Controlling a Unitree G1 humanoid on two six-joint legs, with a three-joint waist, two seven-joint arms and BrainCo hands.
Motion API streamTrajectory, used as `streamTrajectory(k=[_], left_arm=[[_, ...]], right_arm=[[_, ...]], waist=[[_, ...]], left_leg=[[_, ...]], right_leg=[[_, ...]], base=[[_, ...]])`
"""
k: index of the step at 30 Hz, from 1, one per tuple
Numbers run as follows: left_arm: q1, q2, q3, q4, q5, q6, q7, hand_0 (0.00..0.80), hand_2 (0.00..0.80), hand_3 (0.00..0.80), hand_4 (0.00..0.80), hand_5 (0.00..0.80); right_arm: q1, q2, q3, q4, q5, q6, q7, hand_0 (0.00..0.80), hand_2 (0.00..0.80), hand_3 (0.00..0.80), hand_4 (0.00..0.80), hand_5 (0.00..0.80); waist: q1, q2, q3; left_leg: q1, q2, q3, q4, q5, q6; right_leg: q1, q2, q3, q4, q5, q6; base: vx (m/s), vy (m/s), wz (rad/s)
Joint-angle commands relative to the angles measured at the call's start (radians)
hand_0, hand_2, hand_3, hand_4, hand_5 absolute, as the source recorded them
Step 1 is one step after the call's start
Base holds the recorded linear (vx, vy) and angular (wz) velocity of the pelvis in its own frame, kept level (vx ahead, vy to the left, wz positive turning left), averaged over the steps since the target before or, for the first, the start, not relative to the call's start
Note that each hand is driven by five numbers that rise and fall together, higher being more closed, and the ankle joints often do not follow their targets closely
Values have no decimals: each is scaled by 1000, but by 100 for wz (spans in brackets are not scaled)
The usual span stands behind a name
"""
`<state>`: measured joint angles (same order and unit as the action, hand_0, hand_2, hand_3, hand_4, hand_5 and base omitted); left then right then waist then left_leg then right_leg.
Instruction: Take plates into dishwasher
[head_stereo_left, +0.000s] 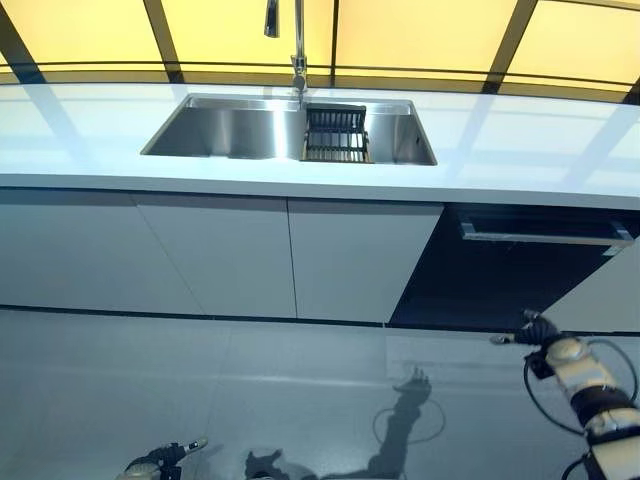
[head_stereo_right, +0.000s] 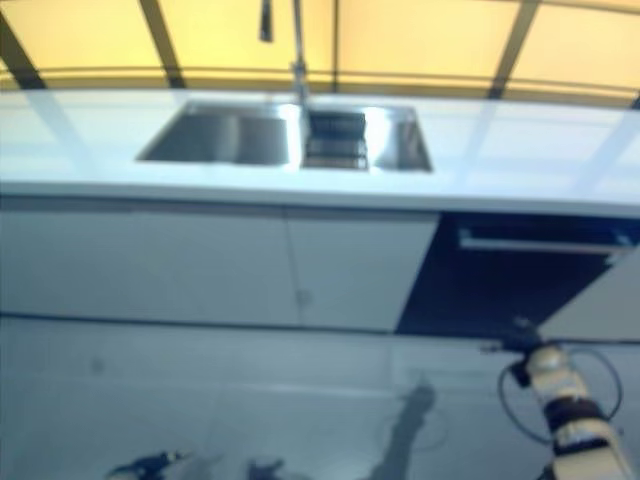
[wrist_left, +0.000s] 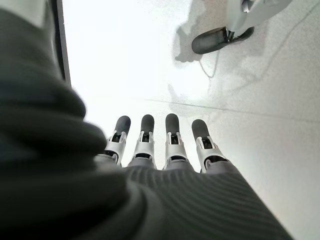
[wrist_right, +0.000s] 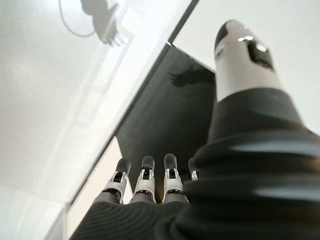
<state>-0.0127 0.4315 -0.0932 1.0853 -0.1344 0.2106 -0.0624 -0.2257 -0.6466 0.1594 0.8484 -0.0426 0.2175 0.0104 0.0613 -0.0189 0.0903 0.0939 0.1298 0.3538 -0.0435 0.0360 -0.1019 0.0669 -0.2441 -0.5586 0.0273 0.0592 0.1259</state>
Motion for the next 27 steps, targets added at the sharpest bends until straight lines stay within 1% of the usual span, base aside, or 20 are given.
streamTrajectory(k=[1,2,4,6,7,9,10,12,13,15,16,19,24,27], left_arm=[[-35,-7,-54,36,79,40,-24,0,0,0,0,0],[-37,-17,-61,43,83,54,-27,0,0,0,0,0],[-33,-27,-67,43,83,72,-34,0,0,0,0,0],[-19,-34,-58,56,65,82,-22,0,0,0,0,0],[-10,-37,-50,61,62,85,-12,0,0,0,0,0],[12,-35,-29,55,52,79,15,0,0,0,0,0],[19,-33,-17,51,19,84,26,0,0,0,0,0],[37,-40,12,55,-11,55,20,0,0,0,0,0],[45,-47,25,57,-26,36,26,0,0,0,0,0],[53,-53,40,60,-33,15,26,0,0,0,0,0],[63,-56,57,69,-29,-4,20,0,0,0,0,0],[64,-57,64,84,-30,-13,3,0,0,0,0,0],[40,-53,41,79,1,-28,-11,0,0,0,0,0],[2,-43,9,66,33,-28,-26,0,0,0,0,0]], right_arm=[[32,73,-32,-15,31,-74,-114,0,0,0,0,0],[50,103,-28,11,7,-101,-111,0,0,0,0,0],[73,143,-10,39,-2,-109,-109,0,0,0,0,0],[91,171,0,76,-8,-130,-103,0,0,0,0,0],[99,188,8,92,-11,-133,-113,0,0,0,0,0],[114,210,18,104,-2,-121,-112,0,0,0,0,0],[115,216,22,118,6,-118,-120,0,0,0,0,0],[111,219,21,139,21,-113,-137,0,0,0,0,0],[109,217,17,149,20,-112,-141,0,0,0,0,0],[106,215,9,173,38,-119,-148,0,0,0,0,0],[100,220,2,199,40,-118,-142,0,0,0,0,0],[92,231,4,241,59,-113,-149,0,0,0,0,0],[101,243,6,264,43,-112,-128,0,0,0,0,0],[106,256,17,286,27,-104,-98,0,0,0,0,0]], waist=[[-19,26,28],[-23,29,31],[-21,33,38],[-13,36,42],[-6,37,43],[13,37,47],[22,36,50],[37,37,52],[46,37,51],[58,34,49],[69,29,44],[79,21,36],[74,13,21],[66,11,21]], left_leg=[[42,-61,21,-32,-72,82],[45,-63,13,-29,-77,89],[41,-62,-11,-11,-86,97],[38,-60,-34,-10,-82,97],[31,-62,-52,-16,-73,93],[5,-77,-106,-26,-52,80],[-11,-87,-123,-31,-42,77],[-37,-89,-135,-38,-18,63],[-44,-91,-143,-40,-15,60],[-44,-93,-137,-37,-20,62],[-36,-97,-132,-35,-30,67],[-18,-97,-133,-34,-41,75],[5,-80,-98,-35,-48,75],[9,-77,-90,-34,-54,79]], right_leg=[[-5,20,39,66,-50,29],[-11,20,50,81,-58,27],[-14,30,70,99,-81,20],[-6,45,84,104,-105,10],[1,57,92,100,-114,4],[13,83,111,77,-119,-6],[16,97,120,58,-118,-11],[24,107,114,41,-118,-17],[29,108,108,41,-123,-19],[39,104,90,40,-127,-20],[46,98,72,43,-130,-19],[57,89,61,47,-129,-14],[63,69,41,53,-116,3],[49,54,39,54,-99,17]], base=[[-53,-16,3],[-56,-35,2],[-27,-65,1],[9,-103,6],[-14,-117,22],[-70,-108,37],[-99,-69,48],[-104,7,54],[-96,60,46],[-62,55,26],[-39,52,15],[3,32,11],[60,20,1],[57,-1,-2]])
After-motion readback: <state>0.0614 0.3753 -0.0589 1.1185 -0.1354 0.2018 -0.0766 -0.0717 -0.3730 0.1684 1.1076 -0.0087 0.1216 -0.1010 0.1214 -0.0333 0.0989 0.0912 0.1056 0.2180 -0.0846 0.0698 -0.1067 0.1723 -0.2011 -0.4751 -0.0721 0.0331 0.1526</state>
